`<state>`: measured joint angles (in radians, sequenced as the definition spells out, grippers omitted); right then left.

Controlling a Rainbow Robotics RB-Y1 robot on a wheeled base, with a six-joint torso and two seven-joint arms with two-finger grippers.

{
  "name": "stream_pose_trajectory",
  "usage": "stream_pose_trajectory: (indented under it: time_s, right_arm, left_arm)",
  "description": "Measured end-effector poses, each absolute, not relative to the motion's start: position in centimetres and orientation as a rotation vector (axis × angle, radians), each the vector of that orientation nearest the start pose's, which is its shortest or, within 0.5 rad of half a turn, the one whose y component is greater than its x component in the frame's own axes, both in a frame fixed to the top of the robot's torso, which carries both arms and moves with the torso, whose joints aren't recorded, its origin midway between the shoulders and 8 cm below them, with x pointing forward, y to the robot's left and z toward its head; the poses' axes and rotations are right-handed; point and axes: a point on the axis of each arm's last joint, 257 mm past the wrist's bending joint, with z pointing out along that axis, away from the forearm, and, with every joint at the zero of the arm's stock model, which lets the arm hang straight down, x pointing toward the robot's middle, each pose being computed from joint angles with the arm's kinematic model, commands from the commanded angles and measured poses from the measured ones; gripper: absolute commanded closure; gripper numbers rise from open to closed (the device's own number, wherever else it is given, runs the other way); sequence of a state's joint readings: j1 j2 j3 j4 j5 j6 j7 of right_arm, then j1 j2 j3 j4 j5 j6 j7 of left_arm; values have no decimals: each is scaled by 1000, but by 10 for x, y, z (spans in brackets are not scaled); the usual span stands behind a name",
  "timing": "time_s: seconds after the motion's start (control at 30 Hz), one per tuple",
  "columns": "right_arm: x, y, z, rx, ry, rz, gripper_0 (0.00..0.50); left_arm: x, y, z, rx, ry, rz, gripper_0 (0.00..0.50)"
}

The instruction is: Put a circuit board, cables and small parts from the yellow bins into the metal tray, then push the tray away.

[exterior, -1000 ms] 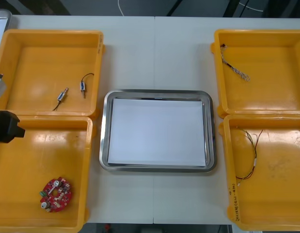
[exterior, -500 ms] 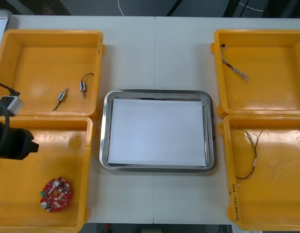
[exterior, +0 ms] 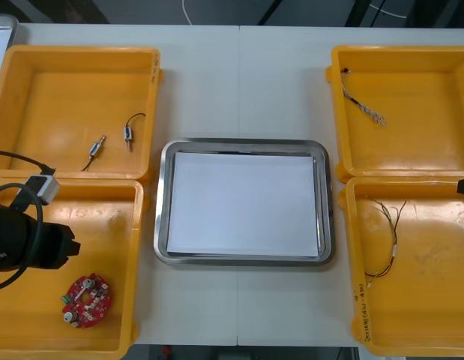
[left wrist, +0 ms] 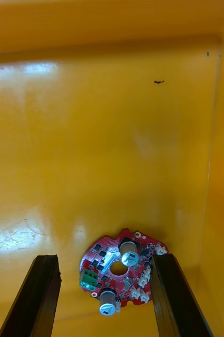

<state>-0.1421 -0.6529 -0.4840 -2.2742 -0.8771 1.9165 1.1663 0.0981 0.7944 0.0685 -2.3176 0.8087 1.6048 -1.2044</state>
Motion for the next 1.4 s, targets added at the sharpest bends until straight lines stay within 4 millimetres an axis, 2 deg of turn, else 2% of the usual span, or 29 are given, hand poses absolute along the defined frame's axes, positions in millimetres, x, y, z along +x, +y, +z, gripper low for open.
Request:
stream_pose_trajectory:
  time_s: [0.17,0.27,0.43,0.53,0.63,0.83,1.2,1.4]
  right_arm:
    - [363,-349,-154,321,2550,238,0]
    - [352,-341,-168,423,2570,277,0]
    - [330,-330,-194,432,2641,267,0]
    - [322,-324,-206,527,2662,297,0]
    - [320,-317,-212,625,2659,331,0]
    - [320,-308,-222,627,2677,319,0]
    - [319,-317,-246,698,2701,189,0]
    - [316,-320,-260,726,2732,155,0]
  left_arm:
    - [330,300,-262,147,2713,-98,0]
    - [326,299,-269,153,2720,-93,0]
    - [318,298,-280,161,2738,-80,0]
    - [315,296,-285,170,2744,-78,0]
    - [313,293,-291,180,2745,-78,0]
    - [310,289,-298,203,2746,-65,0]
    - [317,284,-309,231,2706,-30,0]
    - [321,290,-317,202,2711,-31,0]
